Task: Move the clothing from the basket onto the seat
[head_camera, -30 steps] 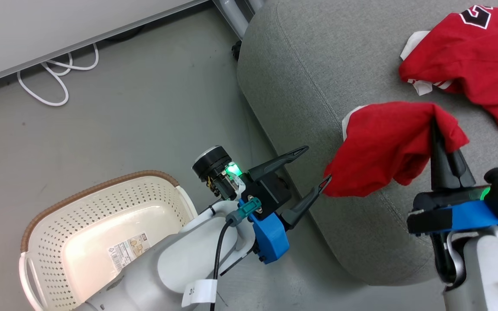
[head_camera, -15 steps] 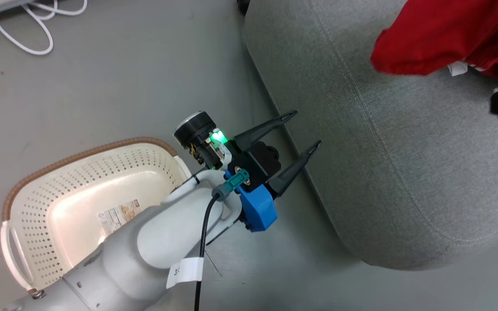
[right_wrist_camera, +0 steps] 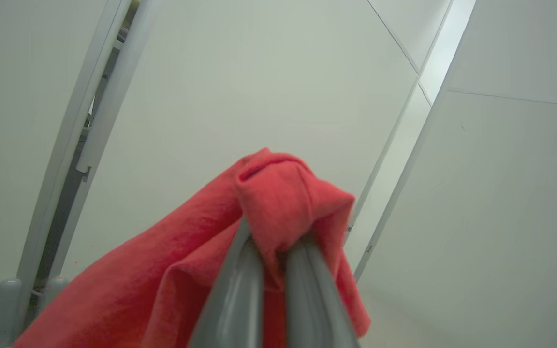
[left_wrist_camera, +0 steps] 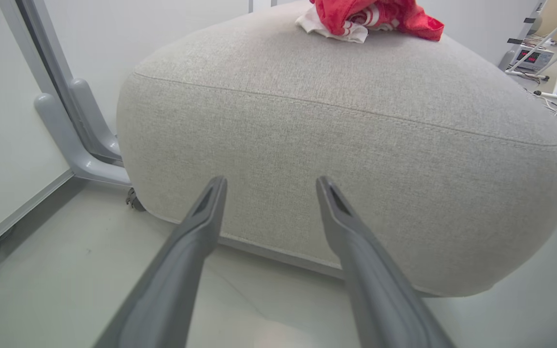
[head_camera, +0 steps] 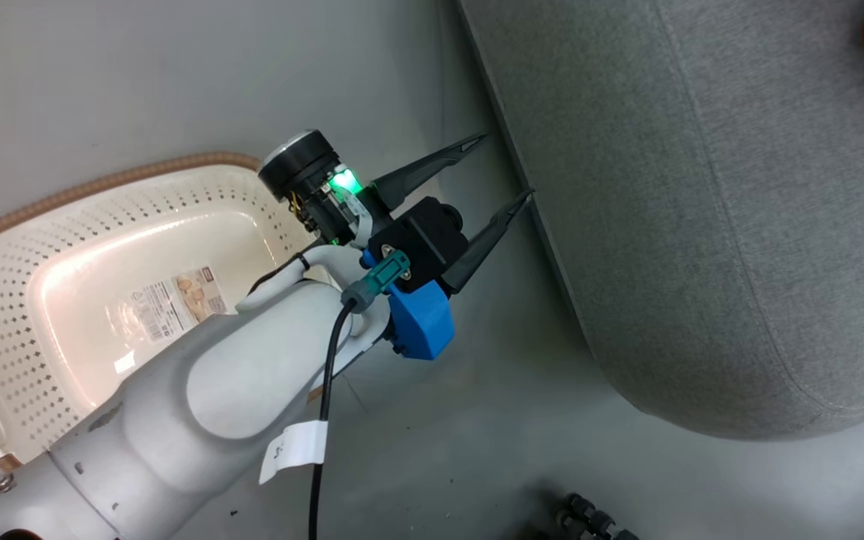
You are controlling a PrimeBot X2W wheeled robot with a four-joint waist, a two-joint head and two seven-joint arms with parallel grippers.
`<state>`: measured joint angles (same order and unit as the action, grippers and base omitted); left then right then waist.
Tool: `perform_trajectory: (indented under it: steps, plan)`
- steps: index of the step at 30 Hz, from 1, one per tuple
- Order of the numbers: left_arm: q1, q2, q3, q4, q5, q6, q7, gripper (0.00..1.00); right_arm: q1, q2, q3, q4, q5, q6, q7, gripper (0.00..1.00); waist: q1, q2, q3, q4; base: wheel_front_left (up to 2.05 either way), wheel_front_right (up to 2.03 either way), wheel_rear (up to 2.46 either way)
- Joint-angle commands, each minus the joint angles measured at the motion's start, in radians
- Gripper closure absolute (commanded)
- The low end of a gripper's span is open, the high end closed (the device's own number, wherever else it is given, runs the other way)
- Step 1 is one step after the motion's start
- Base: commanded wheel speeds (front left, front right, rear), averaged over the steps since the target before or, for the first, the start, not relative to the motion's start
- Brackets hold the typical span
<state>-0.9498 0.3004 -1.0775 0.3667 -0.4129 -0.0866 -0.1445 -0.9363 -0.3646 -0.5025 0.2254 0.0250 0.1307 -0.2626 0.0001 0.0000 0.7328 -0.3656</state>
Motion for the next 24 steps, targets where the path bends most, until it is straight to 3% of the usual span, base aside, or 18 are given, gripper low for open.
perform_trajectory:
  steps: [1,7,18,24]
  plan:
    - [-0.015,0.012,0.003,-0.010,0.006,0.008,0.005,0.00,-0.018,-0.020,-0.009,0.025,-0.012,0.000,-0.004,1.00,-0.0001,0.0000,0.023,0.000,0.00,0.00,0.00]
    - [-0.023,0.035,-0.001,-0.046,0.008,0.014,0.027,0.00,-0.005,-0.072,-0.032,0.133,-0.029,0.000,-0.003,1.00,-0.0001,0.0000,0.061,0.004,0.00,0.00,0.00]
    - [-0.030,0.063,-0.008,-0.086,0.005,0.026,0.051,0.00,0.075,0.035,-0.086,0.285,-0.070,0.000,-0.003,1.00,-0.0001,0.0000,0.095,0.005,0.00,0.00,0.00]
    - [-0.025,0.078,-0.007,-0.096,0.000,0.033,0.054,0.00,0.076,0.055,-0.081,0.364,-0.060,0.000,-0.003,1.00,-0.0001,0.0000,0.102,0.005,0.00,0.00,0.00]
